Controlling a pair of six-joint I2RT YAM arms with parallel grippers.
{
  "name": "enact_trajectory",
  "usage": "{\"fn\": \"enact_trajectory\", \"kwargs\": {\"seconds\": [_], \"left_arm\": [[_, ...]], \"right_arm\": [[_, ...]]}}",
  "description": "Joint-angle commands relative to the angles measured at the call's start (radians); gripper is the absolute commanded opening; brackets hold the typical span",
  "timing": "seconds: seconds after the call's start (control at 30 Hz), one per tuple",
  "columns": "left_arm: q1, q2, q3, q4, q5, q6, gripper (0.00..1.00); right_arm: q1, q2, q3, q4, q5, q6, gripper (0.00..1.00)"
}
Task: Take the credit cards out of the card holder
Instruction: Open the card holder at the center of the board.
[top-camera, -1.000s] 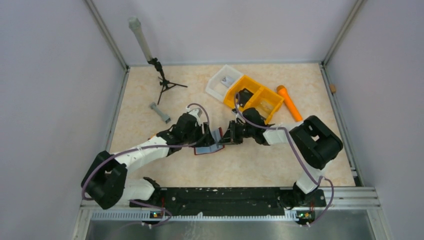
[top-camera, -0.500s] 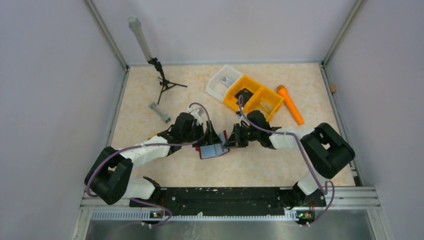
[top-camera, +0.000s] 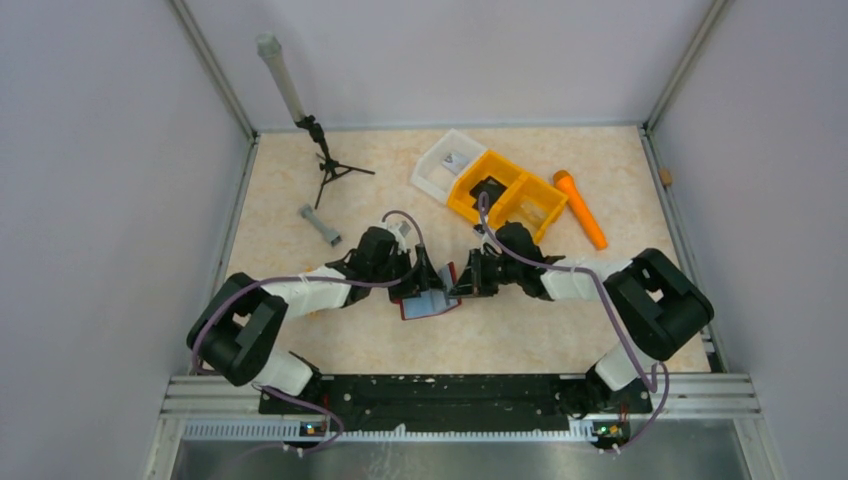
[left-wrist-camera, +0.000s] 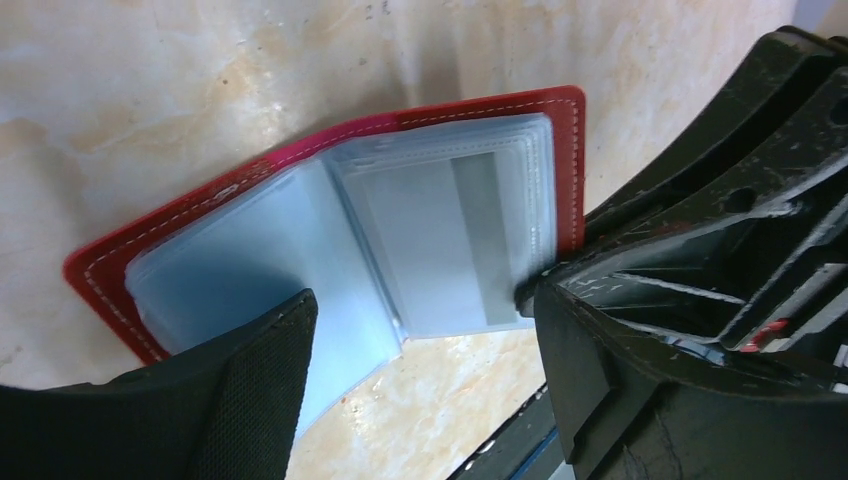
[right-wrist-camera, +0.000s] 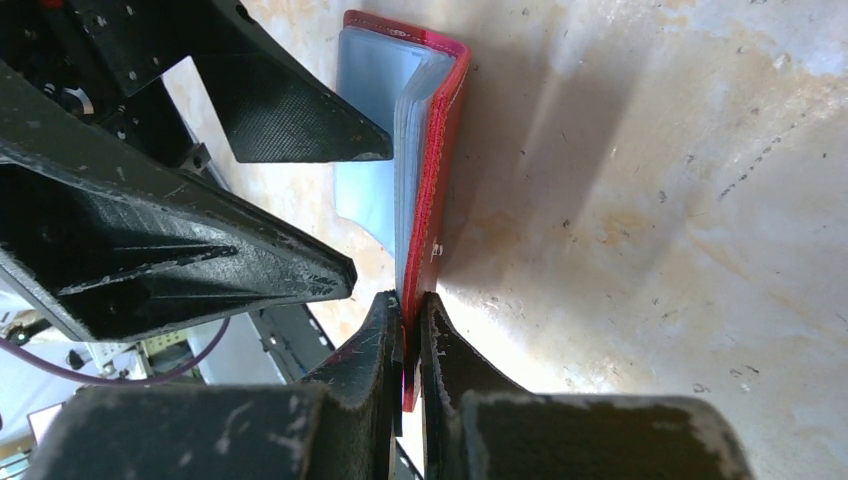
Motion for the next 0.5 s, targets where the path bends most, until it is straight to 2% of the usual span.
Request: {"fn": "enact_trajectory", "kwargs": {"seconds": [0.0,0.03,0.17,0.37,0.43,0.47], "left_arm": [[0.0,0.018,0.019,0.1,0.026,-0.01,0.85],[-0.001,0.025,0.019,0.105,0.029,-0.011,0.85],[-0.001,0.067,0.034,0.087,0.018,-0.004,0.64],[0.0,0.129,0.057,0.026,-0.004,0.03,0.4],[0.001,0.144,0.06,0.025,-0.004,0.035,0.36],[0.001,0.15,0.061,0.025,-0.004,0.038,0.32]], "right_arm": [[-0.01,-0.042,-0.006,0.052,0.001,-0.003,0.0],[-0.01,-0.042,-0.005,0.055,0.001,-0.002,0.0],[-0.01,-0.041,-0.012,0.076,-0.005,0.01,0.01],[-0.01,-0.048,-0.016,0.085,-0.006,0.012,0.03],[-0.01,-0.05,-0.017,0.087,-0.009,0.013,0.09],[-0.01,-0.053,-0.018,0.09,-0.014,0.014,0.15]]}}
